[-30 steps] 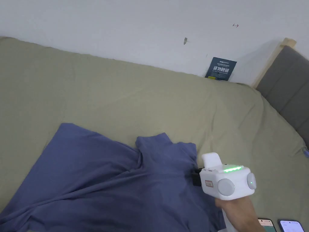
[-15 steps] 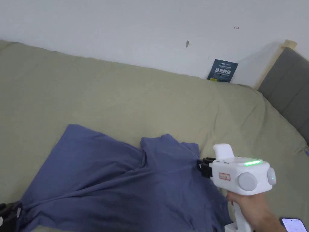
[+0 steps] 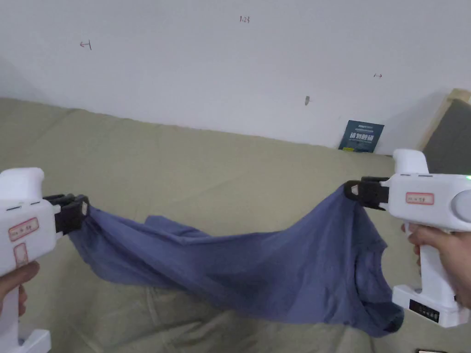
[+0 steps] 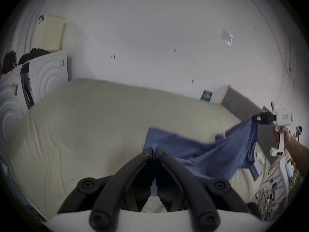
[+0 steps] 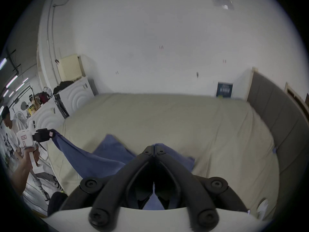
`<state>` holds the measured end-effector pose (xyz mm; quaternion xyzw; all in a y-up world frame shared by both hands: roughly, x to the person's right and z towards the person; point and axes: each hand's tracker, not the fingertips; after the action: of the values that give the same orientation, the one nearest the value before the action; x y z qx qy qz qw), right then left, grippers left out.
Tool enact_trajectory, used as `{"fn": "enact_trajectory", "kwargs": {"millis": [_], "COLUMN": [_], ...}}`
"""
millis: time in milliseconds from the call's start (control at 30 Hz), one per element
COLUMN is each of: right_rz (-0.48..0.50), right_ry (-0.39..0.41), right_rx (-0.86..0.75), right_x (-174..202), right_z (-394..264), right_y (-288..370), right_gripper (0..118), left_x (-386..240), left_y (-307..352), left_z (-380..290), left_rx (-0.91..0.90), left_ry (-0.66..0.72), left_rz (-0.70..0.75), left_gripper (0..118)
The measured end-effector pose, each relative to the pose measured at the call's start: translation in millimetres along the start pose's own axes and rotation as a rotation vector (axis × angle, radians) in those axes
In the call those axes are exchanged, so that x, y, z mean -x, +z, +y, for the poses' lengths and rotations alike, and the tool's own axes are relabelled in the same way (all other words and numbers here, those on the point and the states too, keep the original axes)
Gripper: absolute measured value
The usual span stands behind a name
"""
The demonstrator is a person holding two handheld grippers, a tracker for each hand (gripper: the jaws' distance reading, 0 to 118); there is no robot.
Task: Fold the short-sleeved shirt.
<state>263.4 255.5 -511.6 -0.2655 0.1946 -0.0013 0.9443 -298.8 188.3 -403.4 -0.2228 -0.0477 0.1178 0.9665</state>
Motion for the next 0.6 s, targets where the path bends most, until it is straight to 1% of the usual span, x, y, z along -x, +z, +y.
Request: {"fn": "enact_trajectory", "kwargs": {"millis": [33,100,133,200,300,400,433,467,500,533,567,600], "right_rz": [0.009,0.0,0.001,-0.001,-0.04,-0.076,-0.098,-0.112,-0.128,-0.125,-0.139,-0.163], "right_ry": [-0.005,0.012,0.009,-0.019,-0.007,-0.034,-0.028,-0.018,-0.023,-0.036,-0.043,-0.031], "right_rx": [-0.022,-0.079,-0.111,-0.154,-0.242,-0.323,-0.348,-0.372,-0.405,-0.426,-0.435,-0.445], "right_x": [3,10,13,10,14,16,21,28,30,30,30,32], "right_z": [22,59,78,113,170,218,229,236,246,255,262,270], "right_y": [12,34,46,68,93,113,118,121,123,124,122,120], "right_gripper": [0,0,0,0,0,0,0,0,0,0,0,0], "left_x": [-3,-7,-10,-16,-32,-41,-44,-43,-43,-46,-49,-51], "left_y": [2,9,12,18,30,33,34,33,32,29,26,23], "left_z": [17,50,70,103,160,210,225,237,250,261,270,280], "left_rx": [-0.029,-0.091,-0.135,-0.183,-0.262,-0.303,-0.319,-0.342,-0.344,-0.351,-0.354,-0.358], "left_ry": [-0.006,0.014,0.025,0.017,0.029,0.052,0.055,0.09,0.094,0.101,0.1,0.083], "left_rz": [0.005,-0.038,-0.051,-0.032,-0.025,-0.012,0.006,0.016,-0.002,0.014,0.031,0.039], "left_gripper": [3,3,3,3,3,3,3,3,3,3,3,3]}}
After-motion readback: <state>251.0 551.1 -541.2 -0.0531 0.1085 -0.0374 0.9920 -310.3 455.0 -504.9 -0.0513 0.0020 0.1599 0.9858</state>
